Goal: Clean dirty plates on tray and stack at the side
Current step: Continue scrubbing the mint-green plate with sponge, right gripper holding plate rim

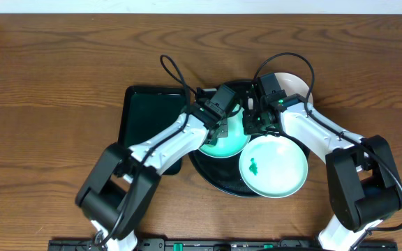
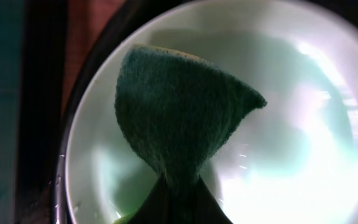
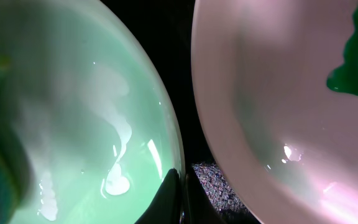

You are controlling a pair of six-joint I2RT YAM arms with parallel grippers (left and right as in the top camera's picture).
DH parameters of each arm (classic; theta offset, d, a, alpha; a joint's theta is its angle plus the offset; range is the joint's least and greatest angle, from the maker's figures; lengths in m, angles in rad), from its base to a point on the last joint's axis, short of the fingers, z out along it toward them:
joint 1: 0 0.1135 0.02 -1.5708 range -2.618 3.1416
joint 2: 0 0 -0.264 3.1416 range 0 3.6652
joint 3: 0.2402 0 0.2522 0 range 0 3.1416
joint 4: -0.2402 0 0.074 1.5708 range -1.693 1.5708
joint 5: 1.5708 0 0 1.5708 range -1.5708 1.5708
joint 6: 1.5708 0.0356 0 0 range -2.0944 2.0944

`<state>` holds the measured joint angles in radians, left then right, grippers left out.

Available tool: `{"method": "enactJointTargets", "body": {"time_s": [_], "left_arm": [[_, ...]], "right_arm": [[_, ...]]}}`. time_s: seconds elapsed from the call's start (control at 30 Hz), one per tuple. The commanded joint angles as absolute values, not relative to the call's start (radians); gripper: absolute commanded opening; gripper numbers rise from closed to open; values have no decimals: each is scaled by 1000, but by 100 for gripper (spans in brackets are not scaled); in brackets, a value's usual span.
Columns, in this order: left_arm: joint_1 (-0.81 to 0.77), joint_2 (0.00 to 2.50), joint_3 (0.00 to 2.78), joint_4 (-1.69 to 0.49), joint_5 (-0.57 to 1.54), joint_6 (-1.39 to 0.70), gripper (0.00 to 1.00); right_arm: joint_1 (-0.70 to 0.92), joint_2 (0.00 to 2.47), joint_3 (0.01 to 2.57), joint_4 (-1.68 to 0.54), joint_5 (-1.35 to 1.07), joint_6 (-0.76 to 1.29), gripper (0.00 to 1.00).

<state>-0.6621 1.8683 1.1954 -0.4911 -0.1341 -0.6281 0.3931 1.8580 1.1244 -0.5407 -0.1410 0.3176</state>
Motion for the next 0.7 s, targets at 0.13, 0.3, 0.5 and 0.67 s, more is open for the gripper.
{"method": "enactJointTargets", "body": {"time_s": [0.13,0.3,0.5,0.67], "left_arm": [[-658,1932,1195,-487,-44,-641,8],[-657,1938,1195,-485,132,-640,8],[-658,1938,1195,-476,228,-641,8],[-657,1934,1195,-407,325,-640,8]], "right_arm": [[408,1865,1124,-537,-192,298,1],[408,1865,1124,-537,-192,298,1],[408,1865,1124,-537,-192,298,1],[408,1865,1124,-536,-192,298,1]]}}
